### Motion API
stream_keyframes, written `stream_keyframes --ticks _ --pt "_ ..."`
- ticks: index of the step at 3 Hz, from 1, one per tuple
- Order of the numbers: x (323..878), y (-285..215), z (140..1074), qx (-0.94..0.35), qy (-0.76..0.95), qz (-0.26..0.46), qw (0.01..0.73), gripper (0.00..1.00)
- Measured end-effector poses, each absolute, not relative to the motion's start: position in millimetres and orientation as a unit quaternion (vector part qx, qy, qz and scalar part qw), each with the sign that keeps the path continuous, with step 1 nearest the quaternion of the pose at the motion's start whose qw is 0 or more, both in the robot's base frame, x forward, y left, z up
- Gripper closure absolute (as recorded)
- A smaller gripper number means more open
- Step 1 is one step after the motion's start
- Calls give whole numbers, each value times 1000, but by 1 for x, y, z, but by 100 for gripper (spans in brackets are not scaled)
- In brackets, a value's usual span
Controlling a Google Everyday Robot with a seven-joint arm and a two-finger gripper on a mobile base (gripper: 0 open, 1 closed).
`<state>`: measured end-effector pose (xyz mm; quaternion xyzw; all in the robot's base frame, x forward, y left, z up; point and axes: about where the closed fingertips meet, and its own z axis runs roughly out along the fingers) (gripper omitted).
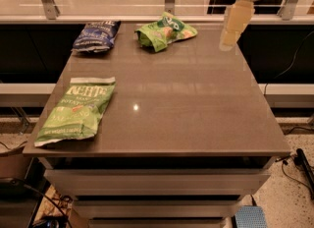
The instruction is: Move green rice chip bag near green jalapeno chip bag
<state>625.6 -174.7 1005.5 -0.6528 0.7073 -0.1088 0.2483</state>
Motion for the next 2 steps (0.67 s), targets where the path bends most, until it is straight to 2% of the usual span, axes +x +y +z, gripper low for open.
stream_keyframes --ticks 2 --pt "686 -149 995 -691 677 -103 230 0"
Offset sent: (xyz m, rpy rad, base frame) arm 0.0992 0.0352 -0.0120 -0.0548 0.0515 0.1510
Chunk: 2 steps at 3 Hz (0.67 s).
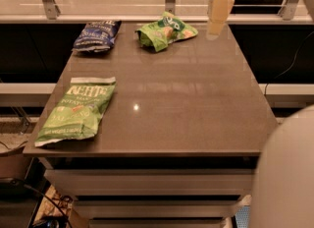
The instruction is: Move green rice chip bag near green jalapeno chip bag
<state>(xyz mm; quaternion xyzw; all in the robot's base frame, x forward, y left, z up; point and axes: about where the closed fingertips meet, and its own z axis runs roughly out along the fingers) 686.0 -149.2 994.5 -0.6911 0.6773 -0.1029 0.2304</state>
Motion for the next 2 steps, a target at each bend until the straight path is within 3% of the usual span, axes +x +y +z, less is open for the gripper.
stream_keyframes --ticks 2 --pt "731 -125 965 -717 657 -90 213 0"
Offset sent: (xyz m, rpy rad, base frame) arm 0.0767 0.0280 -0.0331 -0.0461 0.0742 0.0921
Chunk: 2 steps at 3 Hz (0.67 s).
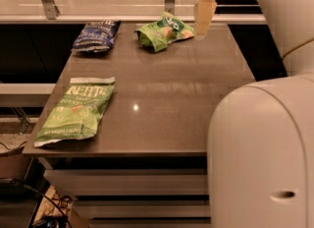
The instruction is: Move green rice chip bag near green jalapeno chip bag
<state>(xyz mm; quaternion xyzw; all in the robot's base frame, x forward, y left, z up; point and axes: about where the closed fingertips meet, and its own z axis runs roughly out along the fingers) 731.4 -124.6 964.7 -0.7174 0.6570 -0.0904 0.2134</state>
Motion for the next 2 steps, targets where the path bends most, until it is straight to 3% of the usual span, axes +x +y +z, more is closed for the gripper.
stream_keyframes --ticks 2 --pt "762 -108 938 -731 645 -86 204 0"
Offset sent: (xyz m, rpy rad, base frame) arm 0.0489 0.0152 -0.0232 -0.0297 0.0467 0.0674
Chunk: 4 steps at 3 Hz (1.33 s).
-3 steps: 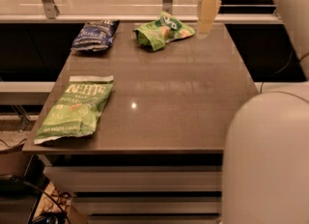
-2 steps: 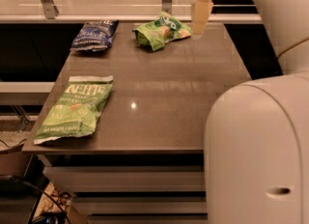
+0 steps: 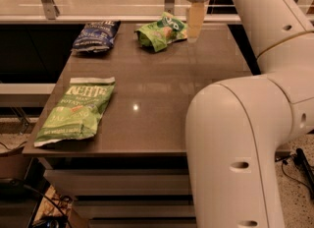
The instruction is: Move green rice chip bag near green jalapeno chip bag
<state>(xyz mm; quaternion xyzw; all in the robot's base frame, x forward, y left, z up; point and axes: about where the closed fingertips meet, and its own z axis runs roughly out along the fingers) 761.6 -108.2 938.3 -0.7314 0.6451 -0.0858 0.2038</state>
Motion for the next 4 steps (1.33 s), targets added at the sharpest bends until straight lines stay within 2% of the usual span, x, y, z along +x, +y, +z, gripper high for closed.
stream_keyframes --ticks 4 --pt "784 -74 904 -775 589 -53 225 0"
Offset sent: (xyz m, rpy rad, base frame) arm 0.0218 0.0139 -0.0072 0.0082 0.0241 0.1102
